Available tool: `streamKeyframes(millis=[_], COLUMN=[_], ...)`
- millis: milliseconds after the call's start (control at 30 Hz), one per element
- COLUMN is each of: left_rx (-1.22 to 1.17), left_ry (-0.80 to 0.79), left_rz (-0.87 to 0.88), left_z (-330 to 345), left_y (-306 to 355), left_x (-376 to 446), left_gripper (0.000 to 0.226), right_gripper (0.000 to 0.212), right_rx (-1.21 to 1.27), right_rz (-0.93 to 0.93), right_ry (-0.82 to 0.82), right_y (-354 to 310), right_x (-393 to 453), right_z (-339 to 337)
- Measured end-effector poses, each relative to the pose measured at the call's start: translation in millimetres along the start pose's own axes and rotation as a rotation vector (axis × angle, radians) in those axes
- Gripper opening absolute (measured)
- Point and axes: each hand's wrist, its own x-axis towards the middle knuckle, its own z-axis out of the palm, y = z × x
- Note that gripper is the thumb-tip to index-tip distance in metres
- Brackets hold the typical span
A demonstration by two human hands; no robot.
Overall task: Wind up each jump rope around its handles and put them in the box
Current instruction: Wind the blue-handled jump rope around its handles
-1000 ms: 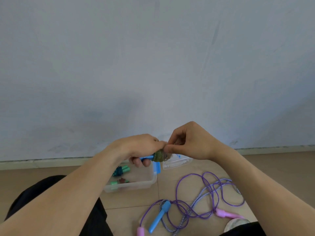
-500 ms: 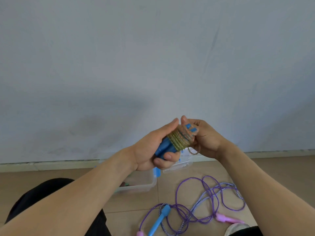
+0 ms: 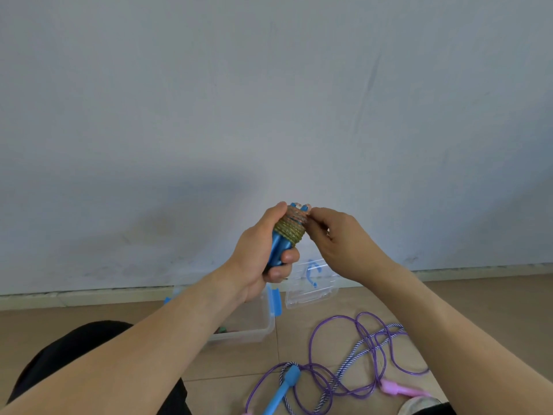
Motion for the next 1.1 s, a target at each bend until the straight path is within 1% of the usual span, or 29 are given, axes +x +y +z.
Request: streamKeyframes(millis=[133,233,300,367,433,467,567,667,767,833,933,1000,1033,1100], left_rx=[0.012,0.127,0.214,0.255,0.288,0.296,0.338,0.413,0.475,0.485,0.471,0.468,0.48,0.487], left_ry=[0.027,-0.002,-0.026,-0.043,-0.038,-0.033,-0.027,0.017,0.074,0.128,0.209,0.221,0.224,0.225], left_rz=[-0.005,-0.039,-0.104,-0.149,-0.145,-0.121,-0.008,0.117,0.246,0.306,0.301,0.297,0.299,0.29], left_z=[0.2,-0.3,-2.8,-4.4,-3.6,-2.7,0.9,6.3,10.6,10.1,6.4,5.4,5.4,5.8], left_y=[-0.8,0.2,1.2,1.8,1.5,1.0,0.1,-1.2,-8.9,-11.8,-6.8,-3.8,-3.9,-6.0], left_x=[0.1,-3.0,-4.1,-3.7,-3.5,-3.1,-2.4,-5.9,-6.5,-3.6,-0.6,0.4,0.9,1.2], left_gripper=[0.048,0.057,0.056,0.05,0.046,0.045,0.038,0.023,0.018,0.015,0.019,0.022,0.023,0.024], right_gripper=[0.023,0.025,0.022,0.021,0.021,0.022,0.021,0.016,0.014,0.013,0.014,0.013,0.014,0.016], right_rx=[-0.094,-0.181,-0.26,-0.284,-0.213,-0.15,0.001,0.135,0.252,0.318,0.398,0.389,0.366,0.332], right_rz=[-0.045,-0.105,-0.114,-0.076,0.013,0.064,0.174,0.263,0.345,0.379,0.367,0.293,0.239,0.15], right_ry=[-0.008,-0.034,-0.099,-0.182,-0.233,-0.232,-0.186,-0.219,-0.25,-0.231,-0.131,-0.048,-0.03,-0.052], right_y=[1.9,2.6,6.9,10.9,11.2,10.0,2.5,-1.5,-2.3,-3.1,-4.8,-7.6,-8.7,-10.7], right_x=[-0.2,-0.6,-1.8,-4.3,-5.8,-6.0,-5.6,-5.5,-6.1,-5.7,-4.4,-5.0,-5.8,-7.9], right_z=[0.3,-4.0,-6.9,-7.7,-10.0,-12.9,-24.2,-33.2,-35.0,-34.9,-34.2,-32.7,-31.1,-26.8])
